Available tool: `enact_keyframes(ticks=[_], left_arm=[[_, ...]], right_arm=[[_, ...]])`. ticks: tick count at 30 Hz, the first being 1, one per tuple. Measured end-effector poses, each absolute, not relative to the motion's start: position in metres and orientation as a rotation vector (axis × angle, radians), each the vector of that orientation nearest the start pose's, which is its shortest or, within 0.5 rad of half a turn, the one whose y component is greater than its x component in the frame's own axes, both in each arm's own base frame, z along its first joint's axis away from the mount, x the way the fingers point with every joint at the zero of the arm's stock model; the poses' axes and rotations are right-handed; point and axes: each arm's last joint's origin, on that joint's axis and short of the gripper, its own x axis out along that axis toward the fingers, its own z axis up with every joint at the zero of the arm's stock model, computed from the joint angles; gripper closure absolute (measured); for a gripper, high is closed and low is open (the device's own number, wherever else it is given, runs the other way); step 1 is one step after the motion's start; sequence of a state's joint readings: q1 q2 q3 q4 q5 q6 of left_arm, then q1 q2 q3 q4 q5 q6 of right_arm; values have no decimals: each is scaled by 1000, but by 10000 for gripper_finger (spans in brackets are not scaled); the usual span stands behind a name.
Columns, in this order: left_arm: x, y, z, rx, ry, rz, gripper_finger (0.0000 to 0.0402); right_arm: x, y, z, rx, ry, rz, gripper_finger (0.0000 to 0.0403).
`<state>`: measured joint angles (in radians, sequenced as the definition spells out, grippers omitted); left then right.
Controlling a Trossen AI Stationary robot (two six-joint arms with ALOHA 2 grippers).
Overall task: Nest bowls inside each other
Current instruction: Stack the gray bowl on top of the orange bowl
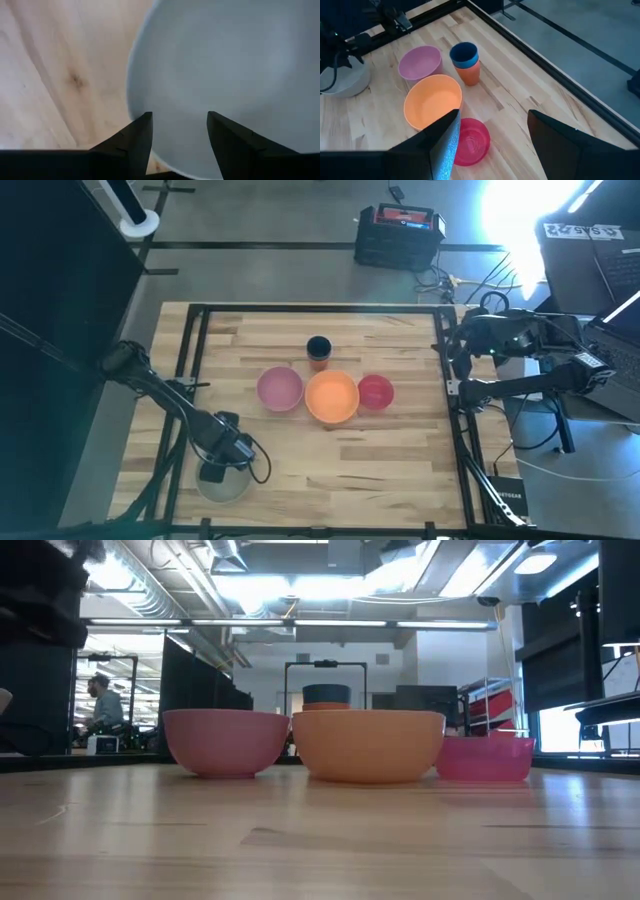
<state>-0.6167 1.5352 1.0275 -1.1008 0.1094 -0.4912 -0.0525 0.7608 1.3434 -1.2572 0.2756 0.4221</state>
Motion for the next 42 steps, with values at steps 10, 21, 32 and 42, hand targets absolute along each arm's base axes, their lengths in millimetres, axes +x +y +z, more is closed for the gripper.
enact_keyframes(ticks=[10, 21, 32, 42], left_arm=[[202, -126, 218, 11, 1578, -34, 230], [227, -111, 210, -260, 1489, -42, 297], [293, -62, 311, -585, 1216, 75, 401], [392, 23, 322, -539, 1149, 317, 401]], right_arm=[[85, -13, 409, 286, 635, -455, 185], [85, -13, 406, 273, 679, -458, 185], [75, -12, 398, 267, 763, -491, 185], [72, -11, 358, 342, 776, -487, 185]])
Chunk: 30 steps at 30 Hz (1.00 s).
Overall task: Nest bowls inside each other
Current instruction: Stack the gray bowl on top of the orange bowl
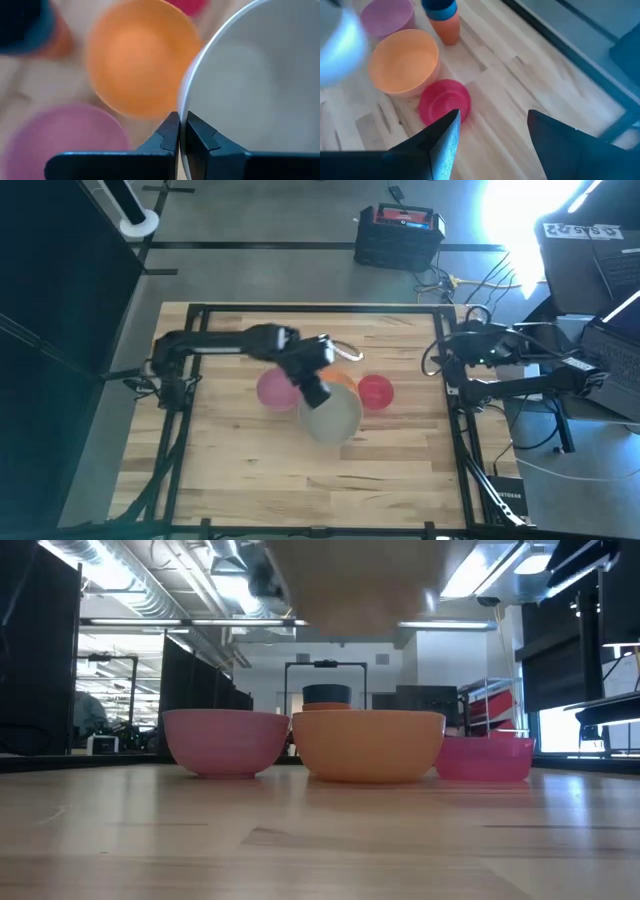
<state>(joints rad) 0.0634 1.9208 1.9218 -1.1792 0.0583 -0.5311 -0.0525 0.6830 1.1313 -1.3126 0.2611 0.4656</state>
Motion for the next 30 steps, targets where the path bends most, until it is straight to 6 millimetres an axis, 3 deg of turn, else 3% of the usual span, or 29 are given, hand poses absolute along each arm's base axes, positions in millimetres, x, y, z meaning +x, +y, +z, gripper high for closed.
enact_keyframes(ticks=[5, 17, 24, 30], left_arm=[[411, 54, 291, -507, 1190, 404, 401], [424, 64, 266, -409, 1237, 353, 384], [423, 66, 264, -389, 1256, 341, 309], [409, 58, 264, -397, 1407, 343, 256]], right_arm=[[74, -10, 344, 370, 752, -439, 185], [74, -10, 342, 376, 739, -417, 185], [74, -9, 342, 376, 743, -410, 185], [73, -9, 341, 369, 747, -407, 185]])
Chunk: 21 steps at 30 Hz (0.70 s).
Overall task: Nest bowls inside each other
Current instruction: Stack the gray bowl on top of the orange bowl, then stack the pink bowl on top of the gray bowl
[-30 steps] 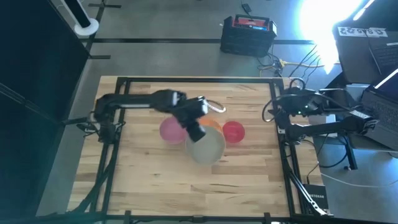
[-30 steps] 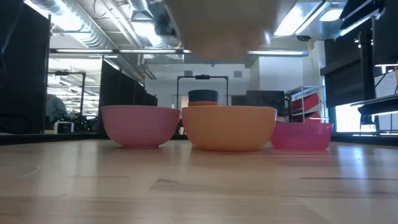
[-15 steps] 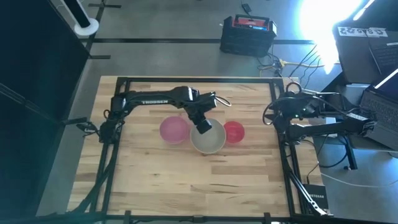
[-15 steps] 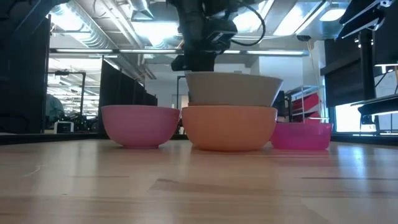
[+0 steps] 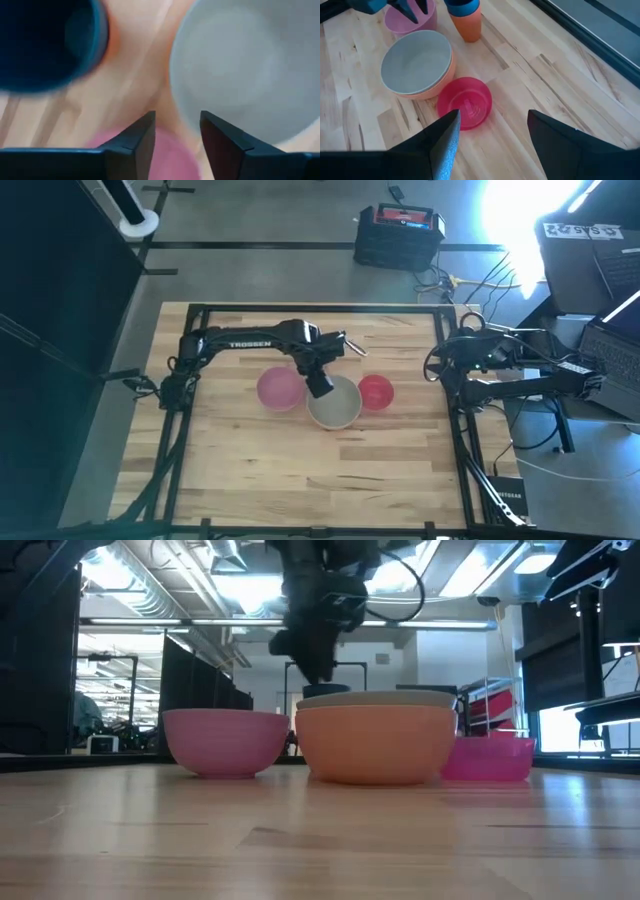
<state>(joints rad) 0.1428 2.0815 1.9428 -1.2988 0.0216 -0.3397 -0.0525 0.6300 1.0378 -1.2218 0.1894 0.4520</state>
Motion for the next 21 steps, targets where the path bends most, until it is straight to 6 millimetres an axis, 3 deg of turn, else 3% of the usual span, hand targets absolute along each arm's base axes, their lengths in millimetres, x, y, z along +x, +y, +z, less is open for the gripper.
enact_keyframes(ticks=[5, 17, 21], left_arm=[[388, 33, 280, -259, 1520, 318, 248], [355, -18, 241, -86, 1600, 219, 258], [353, -21, 232, -110, 1588, 210, 259]], right_arm=[[73, -9, 341, 364, 748, -404, 185], [74, -9, 342, 375, 746, -380, 185], [75, -9, 343, 377, 731, -377, 185]])
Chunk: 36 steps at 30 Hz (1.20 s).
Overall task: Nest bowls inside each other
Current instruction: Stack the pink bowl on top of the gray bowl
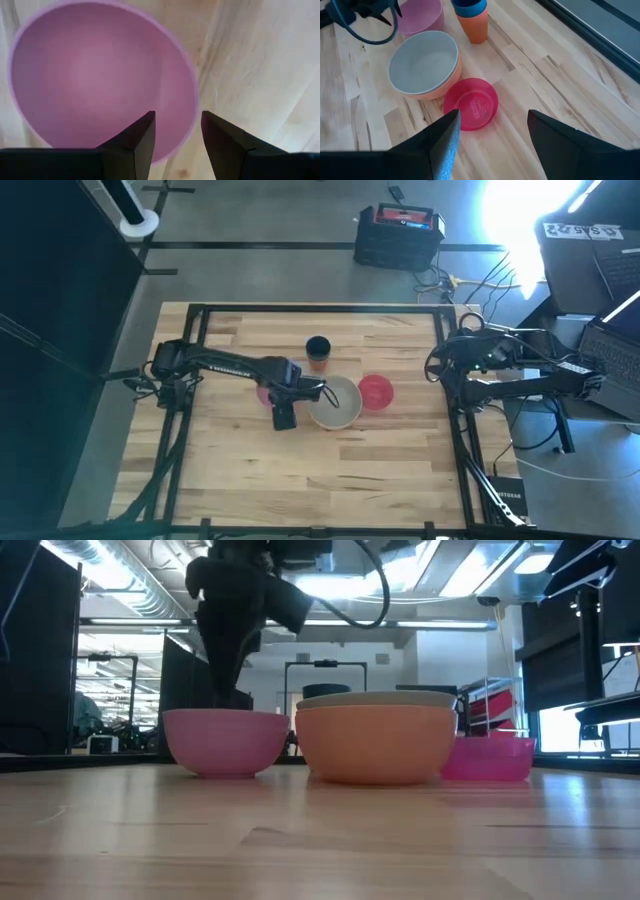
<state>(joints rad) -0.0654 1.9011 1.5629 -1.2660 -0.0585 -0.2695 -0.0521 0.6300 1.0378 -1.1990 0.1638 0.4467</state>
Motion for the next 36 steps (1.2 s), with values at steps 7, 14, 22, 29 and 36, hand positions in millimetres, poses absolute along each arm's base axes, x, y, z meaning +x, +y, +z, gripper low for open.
enact_keyframes(ticks=[7, 14, 22, 29, 36], left_arm=[[352, -23, 223, -117, 1586, 180, 259], [355, -20, 210, -139, 1539, 168, 260], [349, -15, 197, -158, 1558, 203, 350], [344, -20, 215, -147, 1557, 255, 400], [349, -48, 319, -107, 1313, 215, 401]], right_arm=[[75, -9, 343, 379, 730, -376, 185], [76, -9, 343, 380, 729, -374, 185], [76, -9, 343, 381, 722, -373, 185], [76, -9, 344, 381, 717, -373, 185], [77, -9, 344, 373, 712, -373, 185]])
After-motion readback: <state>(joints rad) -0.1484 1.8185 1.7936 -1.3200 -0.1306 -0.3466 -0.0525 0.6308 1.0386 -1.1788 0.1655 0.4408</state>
